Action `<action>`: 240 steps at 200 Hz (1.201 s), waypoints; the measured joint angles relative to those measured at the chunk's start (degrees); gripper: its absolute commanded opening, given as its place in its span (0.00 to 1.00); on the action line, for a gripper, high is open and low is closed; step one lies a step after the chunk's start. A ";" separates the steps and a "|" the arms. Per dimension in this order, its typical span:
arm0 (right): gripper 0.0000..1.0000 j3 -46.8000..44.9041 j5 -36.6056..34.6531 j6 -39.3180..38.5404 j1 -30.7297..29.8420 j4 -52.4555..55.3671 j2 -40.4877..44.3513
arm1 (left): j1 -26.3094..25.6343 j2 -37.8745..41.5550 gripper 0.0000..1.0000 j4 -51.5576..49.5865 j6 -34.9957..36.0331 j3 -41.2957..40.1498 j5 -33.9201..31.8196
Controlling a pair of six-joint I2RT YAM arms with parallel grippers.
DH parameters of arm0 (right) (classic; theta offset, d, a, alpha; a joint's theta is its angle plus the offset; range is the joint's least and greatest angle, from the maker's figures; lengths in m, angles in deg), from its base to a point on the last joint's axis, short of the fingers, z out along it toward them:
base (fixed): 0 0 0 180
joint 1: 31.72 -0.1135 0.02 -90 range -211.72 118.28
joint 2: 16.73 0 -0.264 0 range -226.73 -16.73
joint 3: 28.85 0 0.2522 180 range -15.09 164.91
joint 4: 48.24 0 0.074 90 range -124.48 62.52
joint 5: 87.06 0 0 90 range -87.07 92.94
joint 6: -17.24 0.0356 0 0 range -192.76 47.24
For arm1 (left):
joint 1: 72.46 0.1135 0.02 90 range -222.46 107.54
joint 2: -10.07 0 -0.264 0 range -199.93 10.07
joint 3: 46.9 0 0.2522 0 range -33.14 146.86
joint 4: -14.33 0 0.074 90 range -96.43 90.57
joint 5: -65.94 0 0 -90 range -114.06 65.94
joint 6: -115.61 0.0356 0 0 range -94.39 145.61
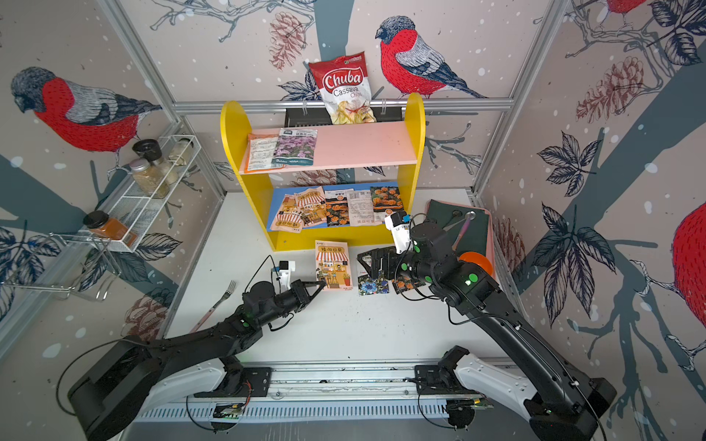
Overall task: Take the seed bag off the shelf
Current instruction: Place the seed packet at the center of the board.
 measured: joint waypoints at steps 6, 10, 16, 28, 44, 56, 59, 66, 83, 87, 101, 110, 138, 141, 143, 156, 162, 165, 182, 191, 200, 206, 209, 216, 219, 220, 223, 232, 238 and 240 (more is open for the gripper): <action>1.00 0.07 0.00 -0.26 -0.15 0.39 -0.09 | 0.00 -1.07 0.00 1.25 -0.07 -0.33 0.37; 1.00 0.09 0.00 -0.33 -0.28 0.68 -0.15 | 0.00 -1.84 0.00 2.08 -0.17 -0.52 0.76; 1.00 0.11 0.00 -0.57 -0.37 0.98 -0.22 | 0.00 -2.95 0.00 3.32 -0.35 -0.72 0.92; 1.00 0.15 -0.44 -1.11 -0.68 1.75 -0.26 | 0.00 -5.49 0.00 6.19 -1.07 -0.92 1.60; 1.00 0.15 -0.68 -1.64 -0.98 2.47 -0.28 | 0.00 -8.24 0.00 9.25 -1.16 -0.92 2.47; 1.00 0.15 -0.70 -1.77 -1.14 2.67 -0.31 | -0.11 -10.12 0.00 11.28 -1.22 -0.92 2.78; 1.00 0.15 -0.76 -1.79 -1.20 2.71 -0.31 | -0.13 -10.58 0.00 11.69 -1.22 -0.90 2.80; 1.00 0.15 -1.14 -1.79 -1.25 2.73 -0.35 | -0.20 -11.67 0.00 12.61 -1.36 -0.85 2.97; 1.00 0.13 -1.51 -1.90 -1.36 2.86 -0.39 | -0.31 -14.21 0.00 14.86 -1.51 -0.74 3.80; 1.00 0.13 -1.51 -1.92 -1.36 2.91 -0.42 | -0.37 -14.82 0.00 15.28 -1.53 -0.68 3.87; 1.00 0.13 -1.55 -1.92 -1.40 2.91 -0.42 | -0.52 -16.96 0.00 16.85 -1.64 -0.61 3.93; 1.00 0.13 -1.55 -1.95 -1.44 2.93 -0.42 | -0.68 -18.32 0.00 17.73 -1.88 -0.59 3.98; 1.00 0.02 -1.97 -1.95 -1.44 2.97 -0.28 | -1.33 -20.39 0.00 18.01 -2.51 -0.28 3.89; 1.00 -0.04 -1.97 -1.95 -1.44 2.95 -0.24 | -1.40 -20.39 0.00 17.79 -2.47 -0.17 3.87; 1.00 -0.07 -1.95 -1.95 -1.46 2.95 -0.22 | -1.44 -20.39 0.00 17.66 -2.43 -0.07 3.80; 1.00 -0.35 -1.97 -1.95 -1.53 2.99 -0.09 | -1.77 -20.17 0.00 16.70 -1.55 0.68 3.61; 1.00 -0.48 -1.97 -1.95 -1.55 3.02 -0.04 | -1.81 -20.09 0.00 16.35 -1.31 0.96 3.50; 1.00 -0.55 -1.97 -1.95 -1.57 3.06 -0.02 | -1.84 -20.06 0.00 16.26 -1.16 1.07 3.48; 1.00 -0.74 -2.01 -1.92 -1.68 3.06 0.00 | -1.84 -20.02 0.00 14.53 -0.31 2.10 2.38; 1.00 -0.87 -2.01 -1.92 -1.81 3.08 0.02 | -1.84 -19.96 0.00 13.33 0.13 2.67 2.23; 1.00 -0.92 -2.01 -1.92 -1.86 3.08 0.02 | -1.84 -19.93 0.00 12.24 0.50 3.23 2.16; 1.00 -0.94 -2.10 -1.92 -1.90 3.08 0.02 | -1.88 -19.87 0.00 11.37 0.68 3.63 2.10; 1.00 -0.94 -2.25 -1.92 -1.92 3.08 0.04 | -1.88 -19.85 0.00 10.88 0.87 3.80 1.97; 1.00 -0.94 -2.47 -1.92 -1.99 3.08 0.07 | -1.92 -19.85 0.00 9.97 1.27 4.22 1.66; 1.00 -0.94 -2.54 -1.92 -2.05 3.08 0.07 | -1.92 -19.85 0.00 9.62 1.51 4.37 1.38; 1.00 -0.94 -2.58 -1.92 -2.05 3.08 0.09 | -1.92 -19.85 0.00 9.51 1.53 4.42 1.31; 1.00 -0.94 -2.67 -1.92 -2.10 3.08 0.09 | -1.92 -19.85 0.00 8.98 1.64 4.63 1.01; 1.00 -0.94 -2.71 -1.92 -2.21 3.10 0.15 | -1.92 -19.87 0.00 7.91 1.99 5.16 0.83; 1.00 -0.96 -2.82 -1.92 -2.23 3.08 0.17 | -1.92 -19.93 0.00 7.41 2.19 5.40 0.79; 1.00 -0.98 -2.86 -1.92 -2.25 3.08 0.17 | -1.92 -19.98 0.00 7.26 2.25 5.49 0.81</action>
